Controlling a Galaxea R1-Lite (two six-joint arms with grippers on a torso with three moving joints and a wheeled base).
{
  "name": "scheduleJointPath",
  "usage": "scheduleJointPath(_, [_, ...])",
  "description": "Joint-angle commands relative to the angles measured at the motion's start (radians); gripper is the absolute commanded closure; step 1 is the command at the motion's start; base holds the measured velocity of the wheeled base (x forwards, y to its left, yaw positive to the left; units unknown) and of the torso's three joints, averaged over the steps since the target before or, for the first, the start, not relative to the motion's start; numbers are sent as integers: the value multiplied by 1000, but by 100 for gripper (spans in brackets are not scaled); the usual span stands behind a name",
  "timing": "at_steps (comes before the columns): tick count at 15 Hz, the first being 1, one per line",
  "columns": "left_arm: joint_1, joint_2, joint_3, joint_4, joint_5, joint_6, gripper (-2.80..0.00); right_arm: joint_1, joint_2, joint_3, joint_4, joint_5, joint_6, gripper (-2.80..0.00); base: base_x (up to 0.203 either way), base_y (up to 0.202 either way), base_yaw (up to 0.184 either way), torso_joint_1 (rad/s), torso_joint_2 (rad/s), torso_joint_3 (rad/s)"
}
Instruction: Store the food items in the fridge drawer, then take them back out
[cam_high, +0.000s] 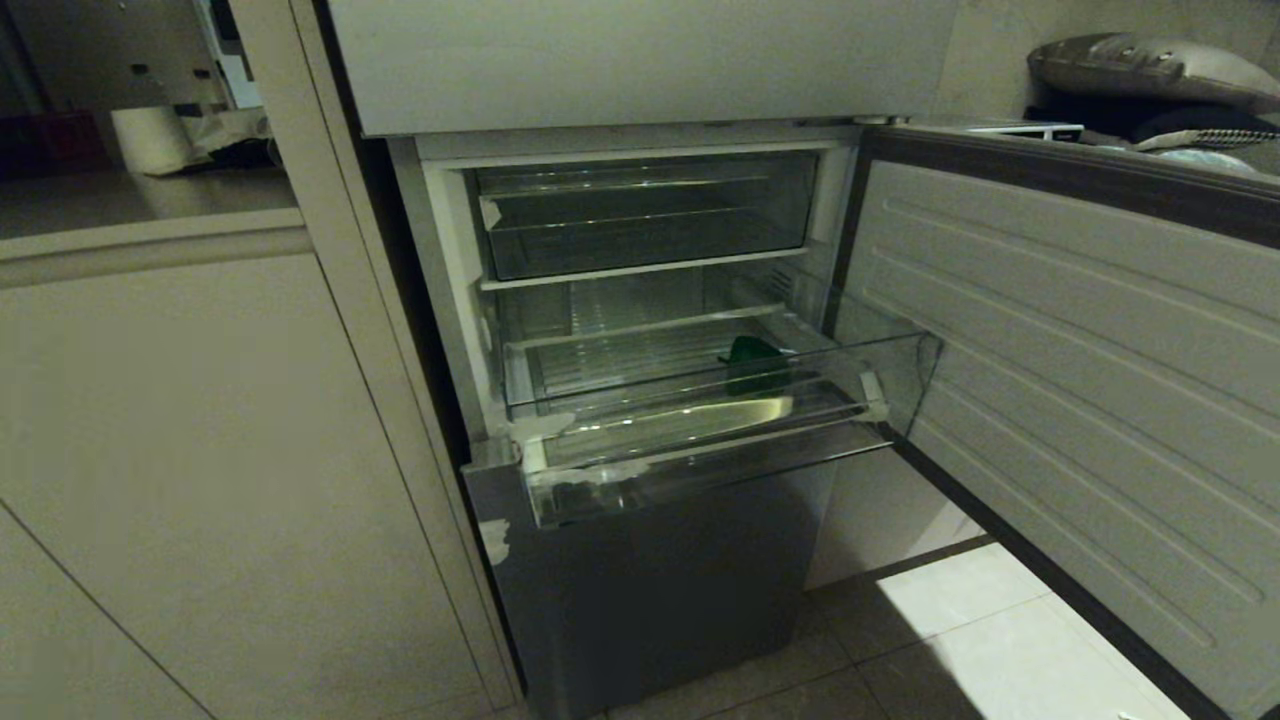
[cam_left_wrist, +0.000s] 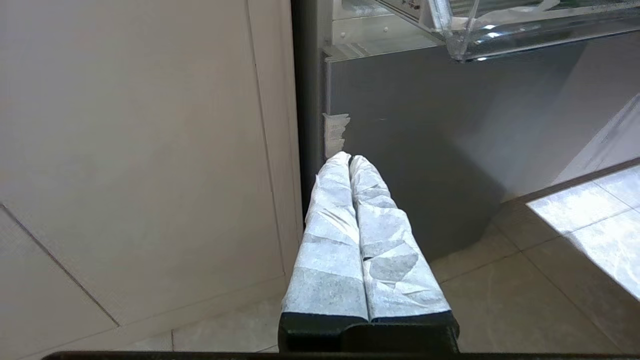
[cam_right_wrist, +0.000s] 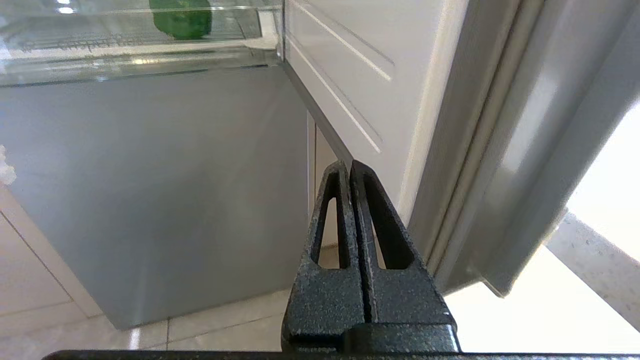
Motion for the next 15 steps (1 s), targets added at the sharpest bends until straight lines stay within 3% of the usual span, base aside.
scheduleJointPath(1, [0, 0, 0, 0, 0, 0, 0, 0, 0, 32, -1, 0, 0, 0, 0, 0, 0, 0, 0, 0])
scheduleJointPath(4, [0, 0, 0, 0, 0, 0, 0, 0, 0, 32, -1, -1, 10, 0, -3, 1, -64, 4, 2, 3])
scheduleJointPath(15, [0, 1, 0, 0, 0, 0, 0, 0, 0, 32, -1, -2, 21, 0, 0, 7, -175, 4, 0, 2])
